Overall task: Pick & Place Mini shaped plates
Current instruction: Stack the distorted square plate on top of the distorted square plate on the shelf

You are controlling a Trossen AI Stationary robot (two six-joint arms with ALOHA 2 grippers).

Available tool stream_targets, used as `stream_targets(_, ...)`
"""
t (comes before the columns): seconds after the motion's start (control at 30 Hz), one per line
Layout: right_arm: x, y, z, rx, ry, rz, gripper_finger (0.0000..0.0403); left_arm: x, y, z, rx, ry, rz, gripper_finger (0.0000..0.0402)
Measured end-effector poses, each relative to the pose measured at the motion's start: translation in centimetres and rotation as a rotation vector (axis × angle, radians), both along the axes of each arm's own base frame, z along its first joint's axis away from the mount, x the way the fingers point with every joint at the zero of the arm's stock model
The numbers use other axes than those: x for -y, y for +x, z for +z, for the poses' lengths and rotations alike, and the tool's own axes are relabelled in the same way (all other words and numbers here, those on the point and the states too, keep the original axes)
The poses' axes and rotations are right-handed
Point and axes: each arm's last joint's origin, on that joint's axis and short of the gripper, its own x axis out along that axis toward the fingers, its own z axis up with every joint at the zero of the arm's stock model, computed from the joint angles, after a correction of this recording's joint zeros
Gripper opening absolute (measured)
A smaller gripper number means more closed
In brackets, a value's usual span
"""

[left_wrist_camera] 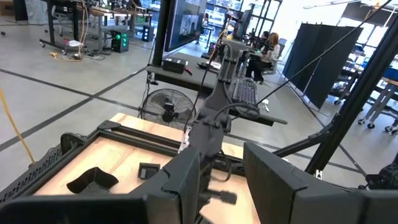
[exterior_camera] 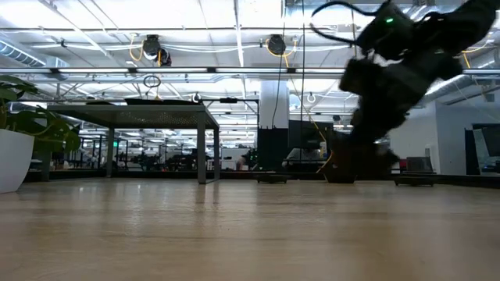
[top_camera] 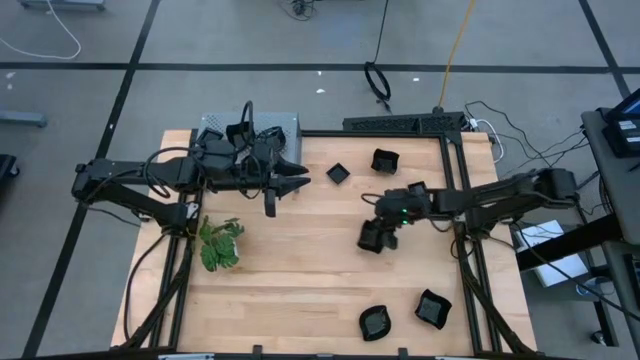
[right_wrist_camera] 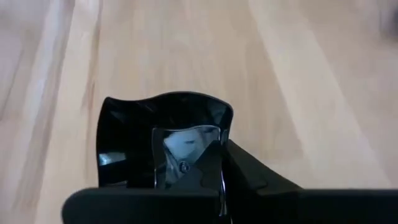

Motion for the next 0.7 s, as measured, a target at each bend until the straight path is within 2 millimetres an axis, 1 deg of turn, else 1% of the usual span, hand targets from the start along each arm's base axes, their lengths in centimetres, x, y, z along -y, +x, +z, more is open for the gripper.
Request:
stream_targets(0.13,1.2,3.3,-0.3,-0.011,-0.004,-0.033,0.0001,0.0,0.0,0.0,0.0,0.0,0.0,0.0127)
stream_targets(0.27,2.3,7.5,-0.6,-0.003,0.046,-0.013,0.0,0.0,0.0,0.0,0.0,-0.002,0.0,0.0127)
stream_targets(0.33,2.6,9.8,-0.5,0.012,0.069,0.007,0.0,0.0,0.0,0.0,0.002,-0.013,0.001,0.0127)
stream_targets(0.47,3.0,13.9,-0.6,0.025,0.069,0.011,0.0,0.0,0.0,0.0,0.004,-0.047,0.003,0.0127)
stream_targets(0.57,3.3,16.1,-0.9,0.035,0.075,0.004,0.0,0.0,0.0,0.0,0.005,-0.052,0.003,0.0127)
stream_targets(0.7,3.6,17.9,-1.5,0.035,0.106,-0.027,0.0,0.0,0.0,0.0,0.005,-0.057,0.003,0.0127)
